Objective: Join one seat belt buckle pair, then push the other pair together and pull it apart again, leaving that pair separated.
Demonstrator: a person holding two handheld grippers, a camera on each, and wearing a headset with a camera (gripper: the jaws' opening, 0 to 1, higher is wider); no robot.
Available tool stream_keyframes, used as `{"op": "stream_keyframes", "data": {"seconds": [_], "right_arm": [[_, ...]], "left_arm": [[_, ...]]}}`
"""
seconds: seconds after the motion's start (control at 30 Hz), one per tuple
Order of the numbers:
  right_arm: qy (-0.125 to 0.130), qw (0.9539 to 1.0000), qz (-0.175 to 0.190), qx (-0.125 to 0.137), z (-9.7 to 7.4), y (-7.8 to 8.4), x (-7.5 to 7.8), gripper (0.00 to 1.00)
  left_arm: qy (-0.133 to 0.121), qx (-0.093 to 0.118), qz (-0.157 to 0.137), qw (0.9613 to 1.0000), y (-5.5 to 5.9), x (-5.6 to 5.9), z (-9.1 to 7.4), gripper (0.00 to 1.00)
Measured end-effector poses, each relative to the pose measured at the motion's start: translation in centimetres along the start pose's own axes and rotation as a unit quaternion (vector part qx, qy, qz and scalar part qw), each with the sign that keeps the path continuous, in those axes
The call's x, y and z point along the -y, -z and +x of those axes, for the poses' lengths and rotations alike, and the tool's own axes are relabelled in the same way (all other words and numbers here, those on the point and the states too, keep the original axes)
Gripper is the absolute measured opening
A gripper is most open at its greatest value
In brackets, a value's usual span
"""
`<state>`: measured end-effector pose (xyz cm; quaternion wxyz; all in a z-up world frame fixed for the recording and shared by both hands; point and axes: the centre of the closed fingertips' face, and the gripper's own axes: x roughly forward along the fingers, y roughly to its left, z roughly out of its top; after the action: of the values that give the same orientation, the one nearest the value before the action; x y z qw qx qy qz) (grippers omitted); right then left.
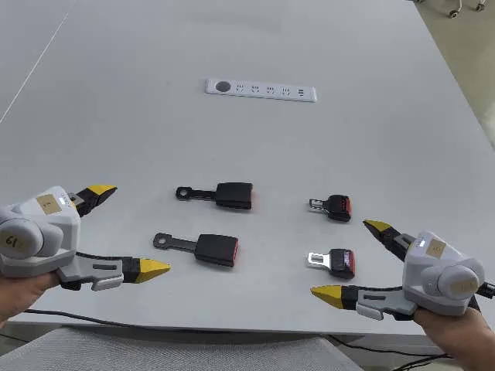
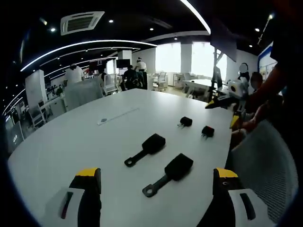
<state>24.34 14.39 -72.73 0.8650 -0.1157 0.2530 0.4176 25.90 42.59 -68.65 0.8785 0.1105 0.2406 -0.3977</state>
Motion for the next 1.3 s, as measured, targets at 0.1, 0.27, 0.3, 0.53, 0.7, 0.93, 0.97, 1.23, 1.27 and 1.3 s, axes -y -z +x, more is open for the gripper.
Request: {"op": "stream_keyframes", "data": {"seconds": [0.1,0.27,0.3,0.53,0.7,0.93,0.97,1.23,1.27,1.3], "right_arm": [[0.0,1.0,0.001,0.001,0.01,0.0,-0.04,1.0],[-0.001,1.0,0.0,0.001,-0.02,0.03,-0.15,1.0],[-0.001,1.0,-0.001,0.001,-0.03,0.02,-0.16,1.0],[-0.003,1.0,-0.003,0.002,-0.14,-0.09,-0.35,0.99],[-0.004,1.0,-0.004,0.002,-0.18,-0.1,-0.32,0.98],[-0.004,1.0,-0.007,0.002,-0.11,-0.23,-0.24,0.98],[-0.005,1.0,-0.007,0.002,-0.11,-0.27,-0.25,0.98],[-0.006,0.9999,-0.009,-0.001,-0.16,-0.14,-0.36,0.97],[-0.006,0.9999,-0.01,0.0,-0.2,-0.13,-0.34,0.97],[-0.006,0.9999,-0.01,-0.001,-0.24,-0.11,-0.32,0.97]], "left_arm": [[-0.001,0.0,0.0,1.0,-0.01,0.0,-0.01,1.0],[0.0,0.0,0.002,1.0,-0.01,0.04,0.02,1.0],[0.0,0.0,0.002,1.0,-0.03,0.03,0.03,1.0],[0.001,0.002,0.004,1.0,-0.2,0.1,0.03,1.0],[0.002,0.002,0.006,1.0,-0.28,0.07,0.03,1.0],[0.004,0.001,0.008,1.0,-0.29,0.06,0.16,1.0],[0.004,0.002,0.009,1.0,-0.29,0.04,0.19,1.0],[0.006,0.0,0.012,0.9999,-0.31,0.13,0.38,1.0],[0.006,0.0,0.013,0.9999,-0.35,0.13,0.38,1.0],[0.006,0.0,0.013,0.9999,-0.35,0.13,0.38,1.0]]}}
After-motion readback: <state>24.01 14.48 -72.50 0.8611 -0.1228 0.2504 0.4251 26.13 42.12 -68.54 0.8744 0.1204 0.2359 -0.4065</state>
